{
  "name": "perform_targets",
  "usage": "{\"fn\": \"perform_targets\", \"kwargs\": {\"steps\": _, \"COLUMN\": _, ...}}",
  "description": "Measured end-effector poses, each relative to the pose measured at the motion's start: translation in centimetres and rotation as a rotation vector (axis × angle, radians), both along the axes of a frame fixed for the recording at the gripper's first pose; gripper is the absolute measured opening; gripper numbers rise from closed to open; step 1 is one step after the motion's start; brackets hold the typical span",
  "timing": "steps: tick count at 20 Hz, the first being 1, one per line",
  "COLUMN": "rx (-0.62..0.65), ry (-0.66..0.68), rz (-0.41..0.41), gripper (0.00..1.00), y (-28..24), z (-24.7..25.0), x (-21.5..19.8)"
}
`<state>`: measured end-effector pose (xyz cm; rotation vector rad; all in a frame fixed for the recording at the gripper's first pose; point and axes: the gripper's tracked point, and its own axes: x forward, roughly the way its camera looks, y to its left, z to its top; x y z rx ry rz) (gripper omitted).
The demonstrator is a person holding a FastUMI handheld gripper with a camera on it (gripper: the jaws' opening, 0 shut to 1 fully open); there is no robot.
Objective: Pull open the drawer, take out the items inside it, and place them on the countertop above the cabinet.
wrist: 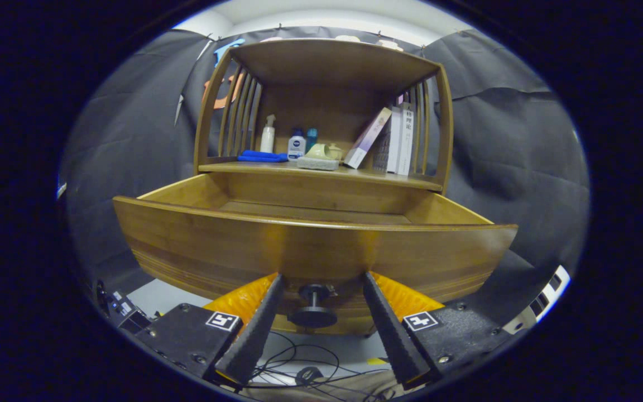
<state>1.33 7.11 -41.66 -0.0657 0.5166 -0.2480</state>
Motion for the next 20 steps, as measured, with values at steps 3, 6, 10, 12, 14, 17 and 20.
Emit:
{"fn": "perform_targets", "kwargs": {"steps": 3, "rx": 0.007, "ry": 0.005, "rz": 0.006, "gripper": 0.92, "y": -0.2, "z": 0.0, "x": 0.5}}
{"fn": "perform_targets", "kwargs": {"steps": 6, "rx": 0.011, "ry": 0.007, "rz": 0.005, "gripper": 0.92, "y": -0.2, "z": 0.2, "x": 1.1}}
{"fn": "perform_targets", "kwargs": {"steps": 10, "rx": 0.028, "ry": 0.024, "rz": -0.004, "gripper": 0.92, "y": -0.4, "z": 0.3, "x": 2.9}}
{"fn": "perform_targets", "kwargs": {"steps": 12, "rx": 0.03, "ry": 0.032, "rz": -0.007, "gripper": 0.92, "y": -0.6, "z": 0.1, "x": 4.0}}
{"fn": "perform_targets", "kwargs": {"steps": 14, "rx": 0.022, "ry": 0.031, "rz": -0.006, "gripper": 0.92, "y": -0.8, "z": 0.2, "x": 5.4}}
{"fn": "perform_targets", "kwargs": {"steps": 17, "rx": 0.002, "ry": 0.033, "rz": -0.003, "gripper": 0.93, "y": -1.2, "z": -0.6, "x": 7.5}}
{"fn": "perform_targets", "kwargs": {"steps": 20, "rx": 0.016, "ry": 0.046, "rz": -0.011, "gripper": 0.93, "y": -1.7, "z": -1.1, "x": 9.6}}
